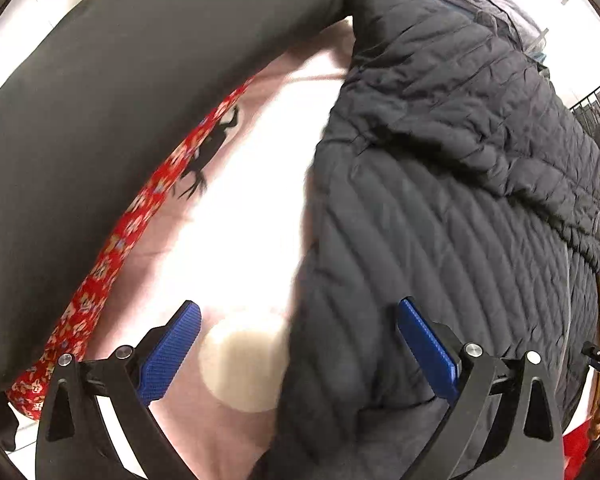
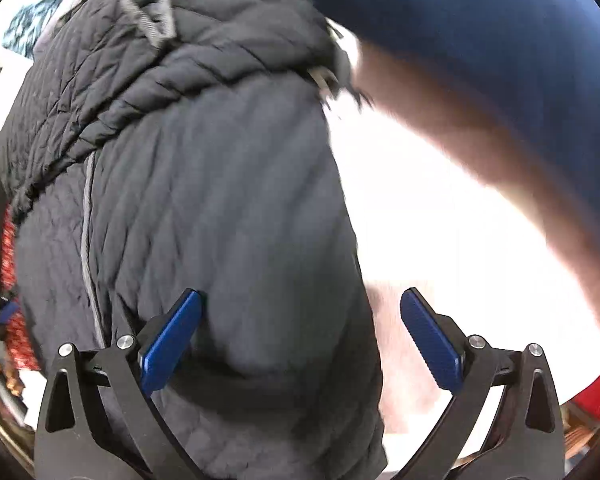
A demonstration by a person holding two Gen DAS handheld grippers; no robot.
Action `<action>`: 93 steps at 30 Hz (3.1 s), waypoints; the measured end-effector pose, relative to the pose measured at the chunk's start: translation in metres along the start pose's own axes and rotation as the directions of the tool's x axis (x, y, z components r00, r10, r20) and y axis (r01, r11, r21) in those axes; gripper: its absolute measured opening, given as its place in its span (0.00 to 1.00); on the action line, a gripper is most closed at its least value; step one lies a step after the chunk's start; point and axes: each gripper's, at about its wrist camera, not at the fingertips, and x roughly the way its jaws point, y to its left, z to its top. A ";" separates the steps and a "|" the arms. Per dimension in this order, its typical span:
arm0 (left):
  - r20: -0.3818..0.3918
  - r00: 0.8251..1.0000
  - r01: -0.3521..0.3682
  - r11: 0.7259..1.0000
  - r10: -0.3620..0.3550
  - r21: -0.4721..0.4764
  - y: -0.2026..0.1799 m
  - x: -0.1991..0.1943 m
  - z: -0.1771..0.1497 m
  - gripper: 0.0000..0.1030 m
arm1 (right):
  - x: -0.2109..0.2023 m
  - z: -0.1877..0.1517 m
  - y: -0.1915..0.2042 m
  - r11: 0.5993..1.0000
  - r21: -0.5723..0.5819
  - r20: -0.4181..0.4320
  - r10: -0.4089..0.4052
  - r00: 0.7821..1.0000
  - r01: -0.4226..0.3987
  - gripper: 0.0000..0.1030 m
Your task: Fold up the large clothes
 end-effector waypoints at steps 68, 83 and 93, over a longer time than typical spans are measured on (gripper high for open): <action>-0.262 0.881 0.433 0.894 -0.393 0.116 -0.010 -0.028 -0.187 0.07 | -0.024 -0.106 -0.051 0.845 0.018 -0.176 0.528 0.831 -0.534 0.11; 0.156 0.910 0.364 0.921 -0.383 0.136 -0.063 -0.075 0.065 0.08 | -0.113 0.138 0.002 0.807 -0.084 0.209 0.587 0.782 -0.584 0.11; 0.094 0.951 0.291 0.954 -0.296 0.066 -0.077 -0.029 0.109 0.09 | -0.066 0.188 -0.005 0.835 0.096 0.189 0.520 0.833 -0.542 0.11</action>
